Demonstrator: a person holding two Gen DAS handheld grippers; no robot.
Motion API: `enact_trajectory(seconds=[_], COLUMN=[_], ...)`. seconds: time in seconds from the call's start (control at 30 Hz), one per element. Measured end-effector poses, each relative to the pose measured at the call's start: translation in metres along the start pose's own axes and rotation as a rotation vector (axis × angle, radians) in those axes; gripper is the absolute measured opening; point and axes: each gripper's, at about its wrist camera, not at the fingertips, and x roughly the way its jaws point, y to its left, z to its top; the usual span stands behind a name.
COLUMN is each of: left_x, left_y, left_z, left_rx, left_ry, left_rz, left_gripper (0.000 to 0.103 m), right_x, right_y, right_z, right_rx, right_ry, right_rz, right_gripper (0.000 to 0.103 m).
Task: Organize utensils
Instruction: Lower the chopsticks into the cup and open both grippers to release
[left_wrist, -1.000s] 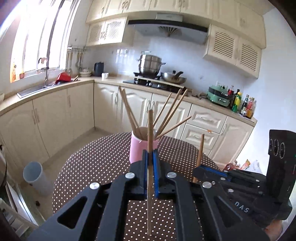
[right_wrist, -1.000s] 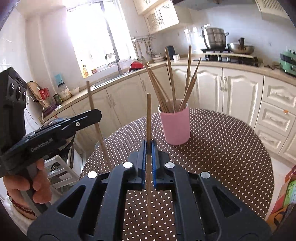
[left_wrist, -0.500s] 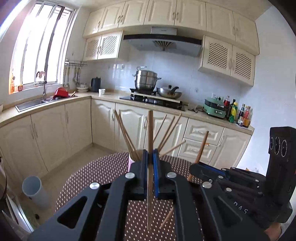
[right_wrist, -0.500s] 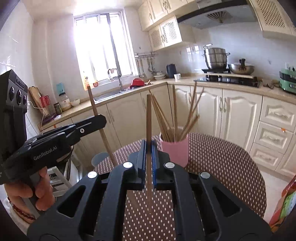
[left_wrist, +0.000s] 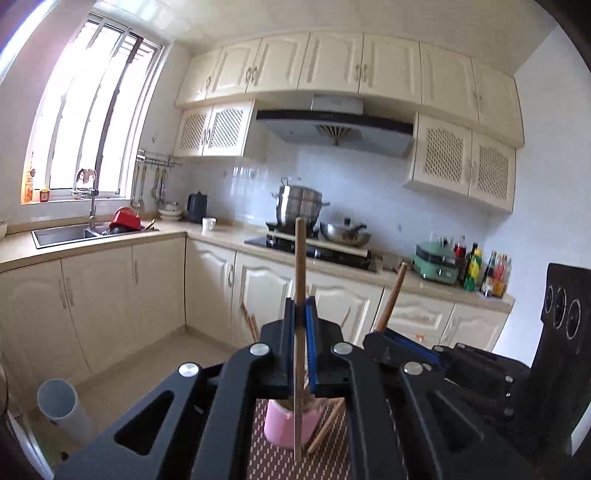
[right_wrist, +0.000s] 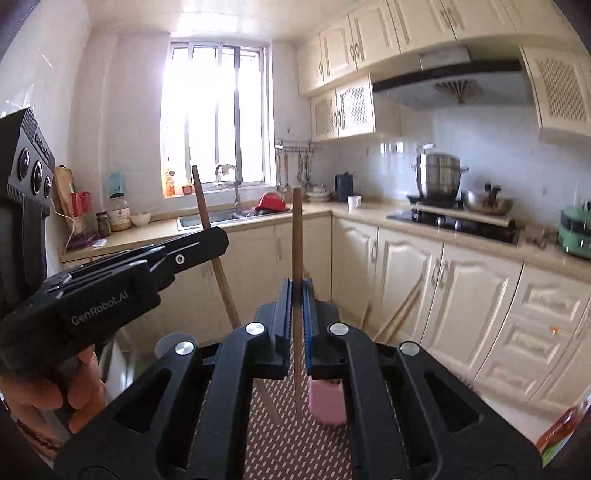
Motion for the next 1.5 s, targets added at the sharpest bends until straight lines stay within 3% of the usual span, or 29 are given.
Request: enact_trajectory(seconds=[0.27,0.47,1.3,1.5], left_x=[0.03,0.058,0.1,0.11], left_y=[0.001,0.001,0.02,0.023], left_z=[0.012,0.0,-0.062,-0.074], left_rx=[-0.052,-0.048,-0.033,-0.028], left_ry=[-0.09,-0.094,0.06,0.132], left_rz=[-0.027,0.014,0.036,0.02], left_gripper=[0.006,0.006,0.006,0.007], right_x=[0.028,0.044,0.065,0.064], right_y=[0.001,-0.005,-0.021,-0.023], right_z=[0.015,0.006,-0.042,-0.046], right_rx=[-0.079,-0.092,-0.059,-0.058], right_ry=[-0.063,-0.059,0.073,0.075], right_rz=[-0.067,-0.098,-0.085,-0.096], right_gripper=[0.006,0.006,0.006,0.006])
